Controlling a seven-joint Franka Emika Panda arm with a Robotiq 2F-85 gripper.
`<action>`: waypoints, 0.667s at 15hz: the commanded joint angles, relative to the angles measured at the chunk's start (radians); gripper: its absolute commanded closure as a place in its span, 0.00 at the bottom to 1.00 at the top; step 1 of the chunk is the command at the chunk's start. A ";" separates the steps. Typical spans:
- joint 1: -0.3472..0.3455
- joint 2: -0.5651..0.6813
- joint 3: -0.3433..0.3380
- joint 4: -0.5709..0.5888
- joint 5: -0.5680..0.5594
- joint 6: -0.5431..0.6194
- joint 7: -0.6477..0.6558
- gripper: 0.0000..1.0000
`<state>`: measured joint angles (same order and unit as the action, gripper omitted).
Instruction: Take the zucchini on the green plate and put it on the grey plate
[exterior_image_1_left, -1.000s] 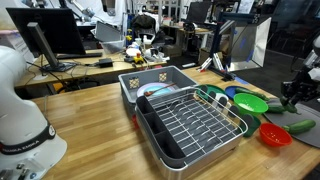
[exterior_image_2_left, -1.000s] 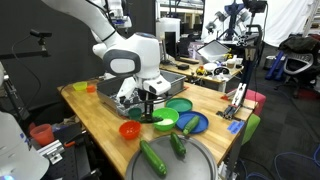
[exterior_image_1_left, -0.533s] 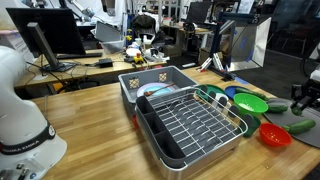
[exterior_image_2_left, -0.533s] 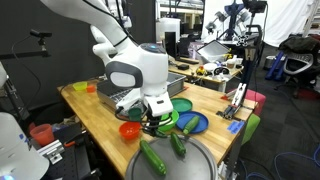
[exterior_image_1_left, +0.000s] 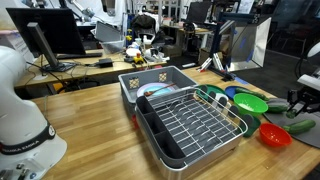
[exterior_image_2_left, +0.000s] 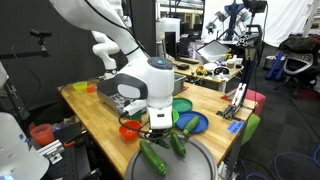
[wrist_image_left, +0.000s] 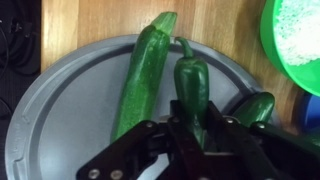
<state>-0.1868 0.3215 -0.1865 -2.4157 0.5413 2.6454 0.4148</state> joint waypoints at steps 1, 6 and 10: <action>-0.005 0.000 0.005 0.003 -0.002 -0.001 0.005 0.73; -0.005 0.000 0.005 0.003 -0.001 -0.001 0.006 0.93; -0.019 0.017 0.017 0.033 0.064 -0.026 0.051 0.93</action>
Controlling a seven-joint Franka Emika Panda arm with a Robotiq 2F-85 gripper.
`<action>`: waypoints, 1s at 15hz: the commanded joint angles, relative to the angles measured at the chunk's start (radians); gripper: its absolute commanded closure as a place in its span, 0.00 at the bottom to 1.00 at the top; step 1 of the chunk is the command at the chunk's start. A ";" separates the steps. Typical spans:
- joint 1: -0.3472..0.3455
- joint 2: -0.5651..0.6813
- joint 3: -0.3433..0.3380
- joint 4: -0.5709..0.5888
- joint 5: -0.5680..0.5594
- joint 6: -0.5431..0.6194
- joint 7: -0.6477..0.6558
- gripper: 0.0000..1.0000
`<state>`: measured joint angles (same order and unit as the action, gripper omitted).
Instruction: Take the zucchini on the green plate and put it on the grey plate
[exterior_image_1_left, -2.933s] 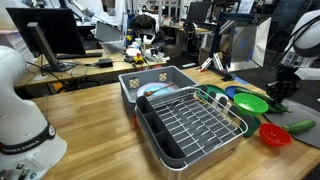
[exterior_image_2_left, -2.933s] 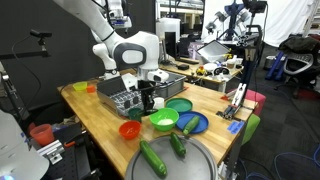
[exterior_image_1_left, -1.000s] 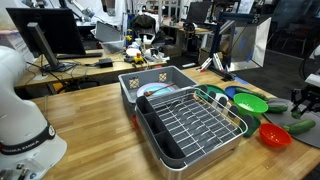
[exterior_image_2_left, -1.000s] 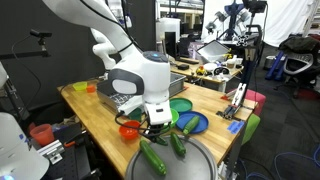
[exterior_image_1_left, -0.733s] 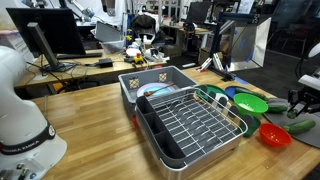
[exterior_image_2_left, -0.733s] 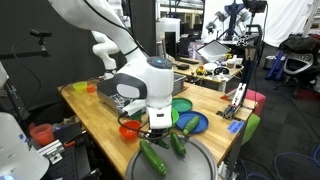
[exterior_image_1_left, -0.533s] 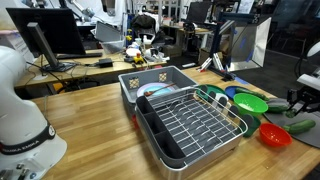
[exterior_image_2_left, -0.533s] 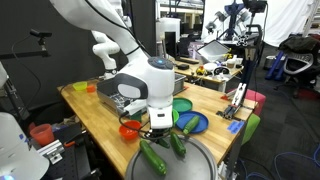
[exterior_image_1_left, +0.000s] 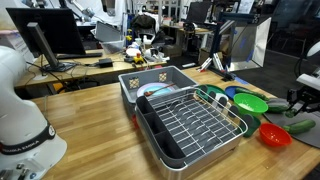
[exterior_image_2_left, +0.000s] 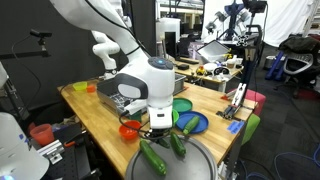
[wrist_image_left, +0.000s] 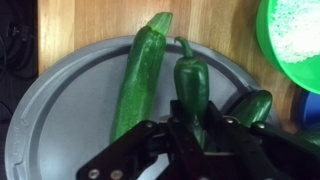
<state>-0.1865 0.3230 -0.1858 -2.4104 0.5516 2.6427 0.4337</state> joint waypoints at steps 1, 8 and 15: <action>-0.019 0.023 0.016 0.036 0.079 -0.015 0.054 0.93; -0.002 0.142 -0.005 0.125 0.161 -0.002 0.206 0.93; -0.030 0.177 0.014 0.144 0.226 0.001 0.219 0.46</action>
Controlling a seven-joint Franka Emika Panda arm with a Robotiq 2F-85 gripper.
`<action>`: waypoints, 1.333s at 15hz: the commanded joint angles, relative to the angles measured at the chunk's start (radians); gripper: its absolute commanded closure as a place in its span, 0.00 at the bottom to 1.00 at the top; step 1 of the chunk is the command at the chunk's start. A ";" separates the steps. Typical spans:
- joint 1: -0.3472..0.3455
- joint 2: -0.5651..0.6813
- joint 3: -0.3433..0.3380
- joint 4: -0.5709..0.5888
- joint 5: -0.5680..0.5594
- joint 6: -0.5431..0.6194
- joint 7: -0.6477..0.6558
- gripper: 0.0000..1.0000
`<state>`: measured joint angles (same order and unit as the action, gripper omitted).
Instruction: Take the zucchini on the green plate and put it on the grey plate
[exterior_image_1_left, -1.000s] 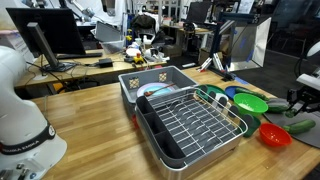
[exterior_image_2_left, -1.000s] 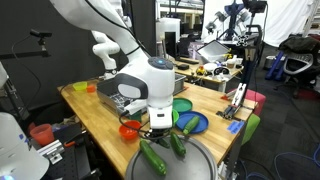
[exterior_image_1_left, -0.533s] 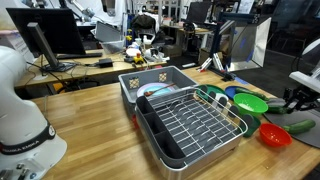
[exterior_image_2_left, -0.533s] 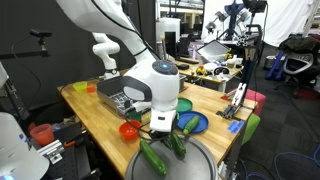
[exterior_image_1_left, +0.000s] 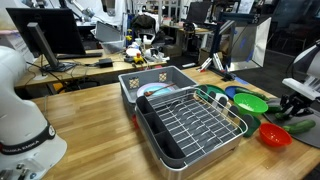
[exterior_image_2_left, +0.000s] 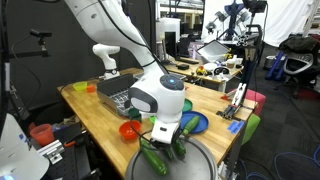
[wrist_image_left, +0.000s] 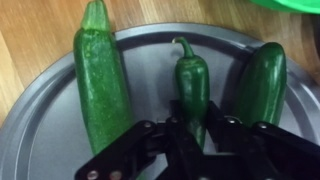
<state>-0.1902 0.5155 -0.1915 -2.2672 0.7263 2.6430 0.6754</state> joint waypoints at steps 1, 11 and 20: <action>-0.026 -0.023 0.020 -0.002 0.067 0.007 -0.030 0.39; -0.010 -0.249 -0.007 -0.158 0.143 0.013 -0.137 0.00; -0.004 -0.445 -0.013 -0.324 0.113 0.014 -0.285 0.00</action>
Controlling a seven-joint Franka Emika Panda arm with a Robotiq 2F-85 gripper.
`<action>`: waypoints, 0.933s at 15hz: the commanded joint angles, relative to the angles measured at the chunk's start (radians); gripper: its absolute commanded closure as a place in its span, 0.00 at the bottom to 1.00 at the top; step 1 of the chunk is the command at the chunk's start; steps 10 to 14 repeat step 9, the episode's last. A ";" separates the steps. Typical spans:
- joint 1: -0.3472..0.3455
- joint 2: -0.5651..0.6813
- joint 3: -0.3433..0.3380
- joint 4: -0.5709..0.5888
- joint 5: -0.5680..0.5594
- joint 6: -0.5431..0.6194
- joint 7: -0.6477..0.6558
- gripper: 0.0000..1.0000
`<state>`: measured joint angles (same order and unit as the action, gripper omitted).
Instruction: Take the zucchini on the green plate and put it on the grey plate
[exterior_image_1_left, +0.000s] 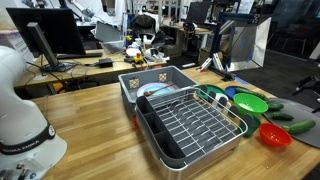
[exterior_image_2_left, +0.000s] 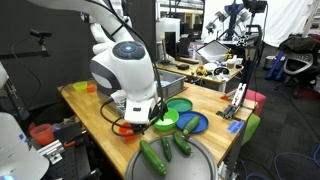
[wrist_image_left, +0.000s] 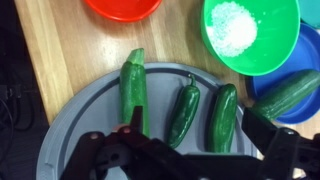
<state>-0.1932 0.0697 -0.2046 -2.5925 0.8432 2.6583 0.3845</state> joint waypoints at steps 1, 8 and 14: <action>-0.002 -0.028 0.001 -0.024 -0.004 -0.001 -0.020 0.00; -0.002 -0.059 0.002 -0.047 -0.005 -0.001 -0.041 0.00; -0.002 -0.059 0.002 -0.047 -0.005 -0.001 -0.042 0.00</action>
